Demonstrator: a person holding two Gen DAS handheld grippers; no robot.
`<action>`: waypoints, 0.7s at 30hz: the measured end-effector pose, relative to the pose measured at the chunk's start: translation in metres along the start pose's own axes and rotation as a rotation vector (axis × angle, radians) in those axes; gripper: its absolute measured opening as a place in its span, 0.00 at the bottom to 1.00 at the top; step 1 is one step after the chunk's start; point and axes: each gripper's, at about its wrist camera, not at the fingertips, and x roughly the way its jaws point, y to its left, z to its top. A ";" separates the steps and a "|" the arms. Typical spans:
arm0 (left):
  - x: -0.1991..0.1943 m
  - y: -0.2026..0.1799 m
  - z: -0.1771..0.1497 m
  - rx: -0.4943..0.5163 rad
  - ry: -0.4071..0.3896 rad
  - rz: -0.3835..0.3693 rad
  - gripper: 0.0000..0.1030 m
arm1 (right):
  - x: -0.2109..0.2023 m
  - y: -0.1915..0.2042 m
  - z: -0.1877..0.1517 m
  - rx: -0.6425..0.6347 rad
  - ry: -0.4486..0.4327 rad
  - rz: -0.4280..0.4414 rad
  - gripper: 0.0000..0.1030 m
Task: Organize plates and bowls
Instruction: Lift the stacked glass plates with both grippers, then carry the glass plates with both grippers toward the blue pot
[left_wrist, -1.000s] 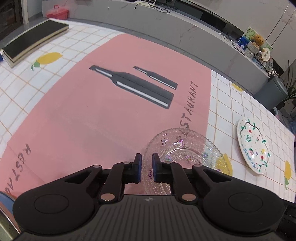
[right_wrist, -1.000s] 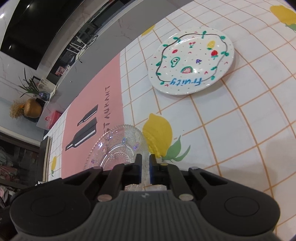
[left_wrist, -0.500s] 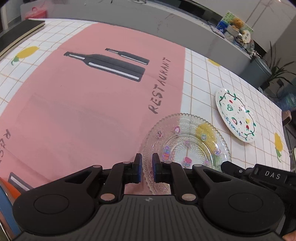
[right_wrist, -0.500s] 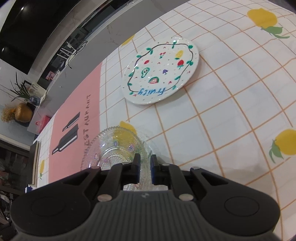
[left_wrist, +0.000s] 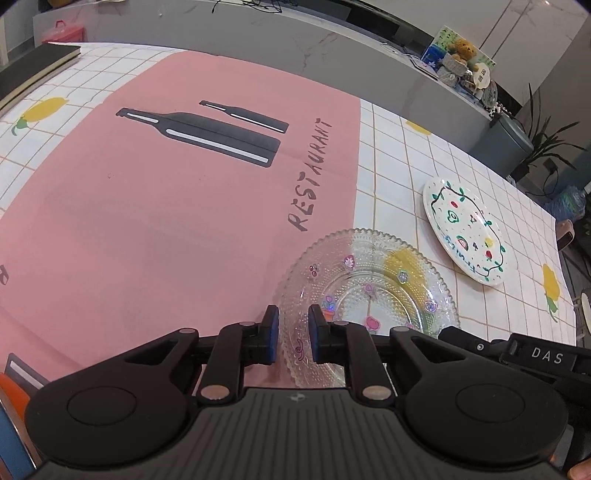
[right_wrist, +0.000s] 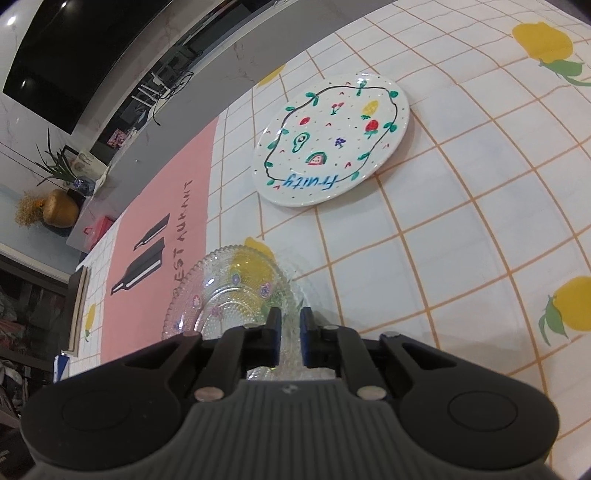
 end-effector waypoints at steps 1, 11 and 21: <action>-0.001 0.002 0.000 -0.008 0.001 -0.003 0.15 | 0.000 -0.001 0.000 0.010 0.004 0.004 0.07; -0.026 0.008 -0.004 -0.001 -0.022 -0.012 0.12 | -0.018 0.005 -0.010 0.022 0.016 0.034 0.05; -0.052 0.007 -0.022 0.019 -0.023 -0.036 0.12 | -0.049 0.005 -0.035 0.008 0.002 0.032 0.05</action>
